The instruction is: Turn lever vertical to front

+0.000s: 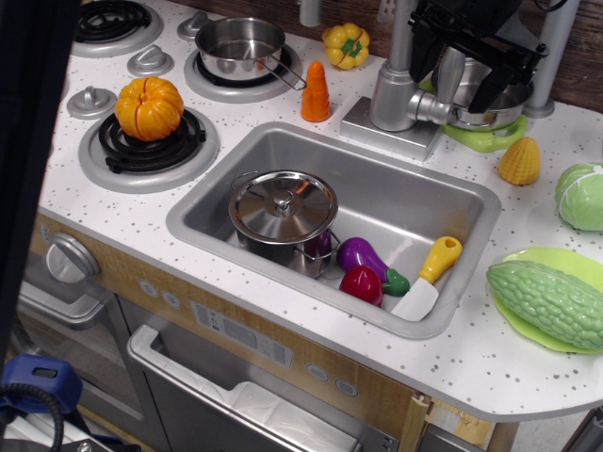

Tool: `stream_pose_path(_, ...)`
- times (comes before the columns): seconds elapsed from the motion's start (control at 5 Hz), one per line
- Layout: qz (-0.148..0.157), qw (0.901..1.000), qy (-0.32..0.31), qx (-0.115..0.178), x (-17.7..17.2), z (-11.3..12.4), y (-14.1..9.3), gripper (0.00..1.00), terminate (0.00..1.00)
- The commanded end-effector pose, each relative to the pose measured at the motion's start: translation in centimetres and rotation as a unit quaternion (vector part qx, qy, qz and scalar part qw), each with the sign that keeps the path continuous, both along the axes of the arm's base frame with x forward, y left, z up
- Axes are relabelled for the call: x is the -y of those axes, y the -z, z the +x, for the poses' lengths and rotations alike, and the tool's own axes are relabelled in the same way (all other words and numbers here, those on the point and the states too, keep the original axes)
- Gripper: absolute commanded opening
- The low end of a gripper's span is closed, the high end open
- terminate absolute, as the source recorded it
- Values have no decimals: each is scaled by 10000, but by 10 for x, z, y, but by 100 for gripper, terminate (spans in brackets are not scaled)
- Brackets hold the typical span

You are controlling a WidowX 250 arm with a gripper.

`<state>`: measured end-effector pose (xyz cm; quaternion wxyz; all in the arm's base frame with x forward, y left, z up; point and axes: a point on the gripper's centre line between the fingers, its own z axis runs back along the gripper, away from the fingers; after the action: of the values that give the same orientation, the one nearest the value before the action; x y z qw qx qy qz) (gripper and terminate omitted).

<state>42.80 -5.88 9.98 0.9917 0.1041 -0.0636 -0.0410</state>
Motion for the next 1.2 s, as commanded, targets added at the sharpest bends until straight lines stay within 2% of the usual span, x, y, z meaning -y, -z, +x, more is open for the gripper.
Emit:
stream_pose_path(0.0, 0, 10000, 0, 0, 0, 0, 0, 100, 0)
stream_pose_path(0.2, 183, 9995, -123, 232, -4, 2, -5, 100, 0)
stream_pose_path(0.4, 397, 9967, -258, 657, -7, 8, -14, 100, 0)
stream_pose_path(0.8, 419, 9882, -451, 1401, -8, 24, -27, 100, 0)
stream_pose_path(1.0, 442, 9853, -444, 1589, -10, 37, -30, 100, 0)
